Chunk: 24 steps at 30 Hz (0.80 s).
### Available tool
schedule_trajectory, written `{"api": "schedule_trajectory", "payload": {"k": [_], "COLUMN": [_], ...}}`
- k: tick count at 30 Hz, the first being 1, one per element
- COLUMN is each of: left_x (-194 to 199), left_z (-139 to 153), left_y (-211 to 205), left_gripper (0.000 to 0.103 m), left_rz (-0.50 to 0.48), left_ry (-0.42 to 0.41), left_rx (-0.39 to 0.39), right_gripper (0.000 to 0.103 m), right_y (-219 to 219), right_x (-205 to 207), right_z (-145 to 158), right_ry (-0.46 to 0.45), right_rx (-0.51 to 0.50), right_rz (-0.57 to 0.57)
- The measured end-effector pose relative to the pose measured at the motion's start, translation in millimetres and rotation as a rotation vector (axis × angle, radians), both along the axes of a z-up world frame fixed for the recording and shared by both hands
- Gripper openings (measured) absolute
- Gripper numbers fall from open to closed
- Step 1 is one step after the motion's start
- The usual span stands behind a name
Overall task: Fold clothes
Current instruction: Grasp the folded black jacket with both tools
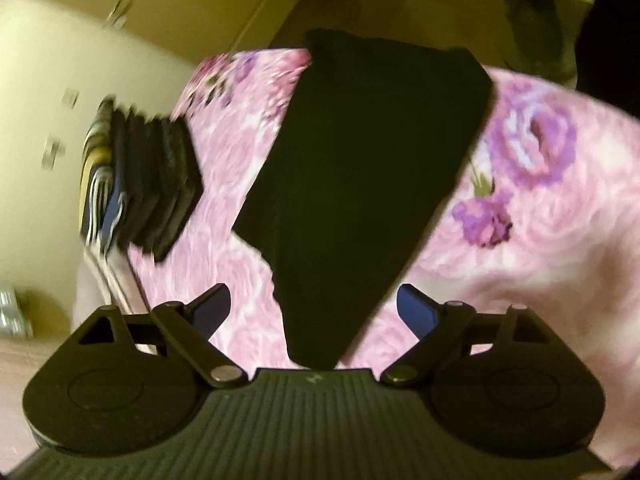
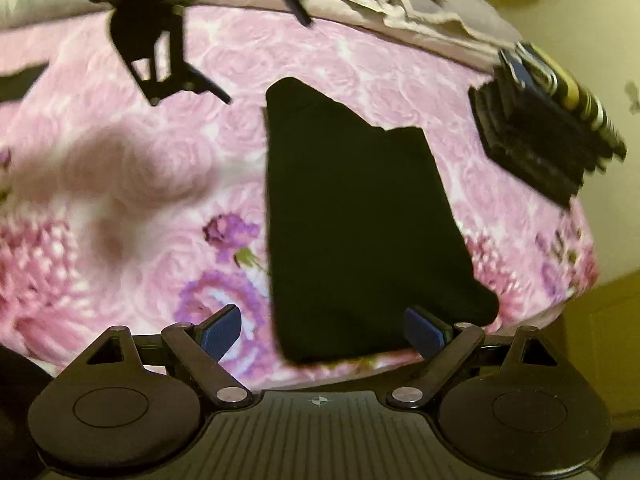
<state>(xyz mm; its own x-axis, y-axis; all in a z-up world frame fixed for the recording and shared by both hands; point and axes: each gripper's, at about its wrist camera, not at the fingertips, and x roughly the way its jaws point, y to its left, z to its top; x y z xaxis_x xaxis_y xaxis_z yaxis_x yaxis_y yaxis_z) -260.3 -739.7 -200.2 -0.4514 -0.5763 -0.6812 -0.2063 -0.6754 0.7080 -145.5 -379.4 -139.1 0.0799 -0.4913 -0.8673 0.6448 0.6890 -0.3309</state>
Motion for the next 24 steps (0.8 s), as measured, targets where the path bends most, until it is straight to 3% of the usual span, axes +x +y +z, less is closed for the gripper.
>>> {"api": "schedule_trajectory", "payload": {"k": [4,9,13,14,15,18,20,24], "left_x": [-7.5,-11.3,-12.8,-13.2,-13.6,-16.2,-19.7,-36.2], "left_z": [-36.8,-95.8,-116.0,-120.0,-124.0,-131.2,-129.8,-125.5], "left_y": [-7.2,-35.9,-49.0,-51.9,-54.8,-60.4,-62.7,-68.4], "left_gripper": [0.088,0.087,0.087,0.087,0.088,0.090,0.089,0.081], "left_rz": [-0.126,-0.190,-0.209,-0.212,-0.215,-0.223,-0.219,-0.191], "left_ry": [-0.019,-0.091,-0.096,-0.095,-0.093,-0.088,-0.086,-0.081], "left_rx": [-0.050,-0.075,-0.079,-0.080,-0.080,-0.085,-0.101,-0.136], "right_gripper": [0.091,0.090,0.081,0.076,0.065,0.055,0.038,0.034], "right_y": [-3.2,-12.4,-24.0,-29.5,-35.1,-51.7,-59.5,-70.0], "right_x": [6.7,20.6,27.3,24.1,20.9,11.1,3.3,-13.3], "right_z": [-24.4,-85.5,-130.8,-130.7,-130.7,-130.7,-120.5,-83.4], "right_ry": [0.023,0.041,0.064,0.057,0.051,0.031,0.016,-0.007], "right_rx": [-0.031,-0.072,-0.104,-0.101,-0.097,-0.087,-0.086,-0.110], "right_rz": [0.032,0.104,0.145,0.144,0.142,0.137,0.138,0.115]}}
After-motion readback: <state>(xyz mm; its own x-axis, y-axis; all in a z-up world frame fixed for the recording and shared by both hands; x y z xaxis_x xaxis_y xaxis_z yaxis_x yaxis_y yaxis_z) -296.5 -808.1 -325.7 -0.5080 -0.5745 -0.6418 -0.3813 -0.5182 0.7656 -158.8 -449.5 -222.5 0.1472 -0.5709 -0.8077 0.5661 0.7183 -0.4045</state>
